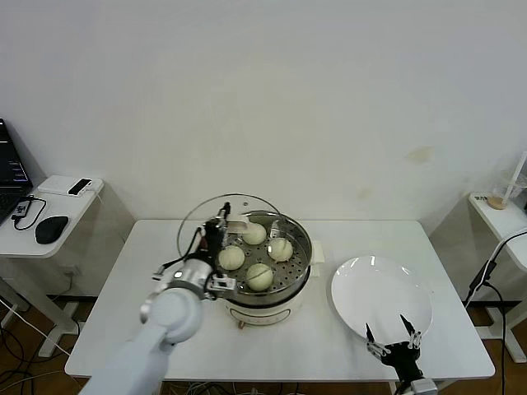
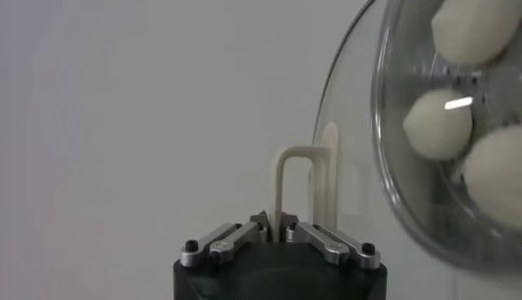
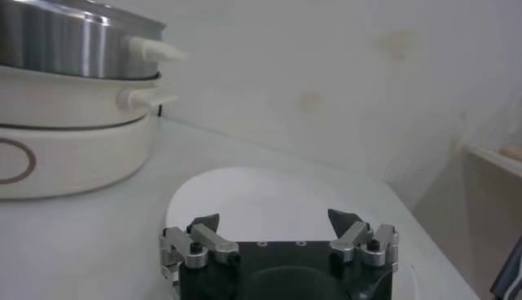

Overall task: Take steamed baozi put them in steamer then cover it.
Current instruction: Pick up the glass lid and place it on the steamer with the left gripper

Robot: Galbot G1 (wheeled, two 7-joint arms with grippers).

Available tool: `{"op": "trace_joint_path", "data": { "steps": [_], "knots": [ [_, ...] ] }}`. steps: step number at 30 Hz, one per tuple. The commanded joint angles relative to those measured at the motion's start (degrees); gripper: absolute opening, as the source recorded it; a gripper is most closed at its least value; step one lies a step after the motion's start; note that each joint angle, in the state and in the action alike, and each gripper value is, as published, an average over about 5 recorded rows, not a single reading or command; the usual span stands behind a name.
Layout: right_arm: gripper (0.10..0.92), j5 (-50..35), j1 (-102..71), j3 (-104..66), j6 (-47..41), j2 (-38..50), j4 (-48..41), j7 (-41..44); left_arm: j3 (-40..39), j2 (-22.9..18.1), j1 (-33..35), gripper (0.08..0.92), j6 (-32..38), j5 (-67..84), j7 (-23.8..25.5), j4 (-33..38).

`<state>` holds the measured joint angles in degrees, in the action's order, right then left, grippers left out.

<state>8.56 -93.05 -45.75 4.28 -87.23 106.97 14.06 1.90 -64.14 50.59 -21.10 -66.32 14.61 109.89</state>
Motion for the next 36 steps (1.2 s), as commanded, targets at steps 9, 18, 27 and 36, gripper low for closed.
{"op": "trace_joint_path", "data": {
  "steps": [9,18,27,36],
  "knots": [
    [0.823,0.5,0.0,0.6,-0.1,0.0,-0.4,0.1,-6.6,-11.6,-2.6,0.149,-4.4,-8.7,5.2,-4.8],
    [0.823,0.0,0.0,1.0,-0.2,0.0,-0.3,0.2,-5.5,-12.4,-1.6,0.149,-3.3,-10.2,4.3,-6.8],
    [0.823,-0.1,-0.1,1.0,-0.1,0.1,-0.4,0.3,-4.3,-12.6,-0.5,0.149,-2.3,-11.2,3.8,-7.5],
    [0.823,0.0,-0.1,1.1,0.0,0.2,-0.4,0.3,-3.3,-12.8,-0.1,0.149,-1.8,-11.7,3.3,-8.3]
  ]
}}
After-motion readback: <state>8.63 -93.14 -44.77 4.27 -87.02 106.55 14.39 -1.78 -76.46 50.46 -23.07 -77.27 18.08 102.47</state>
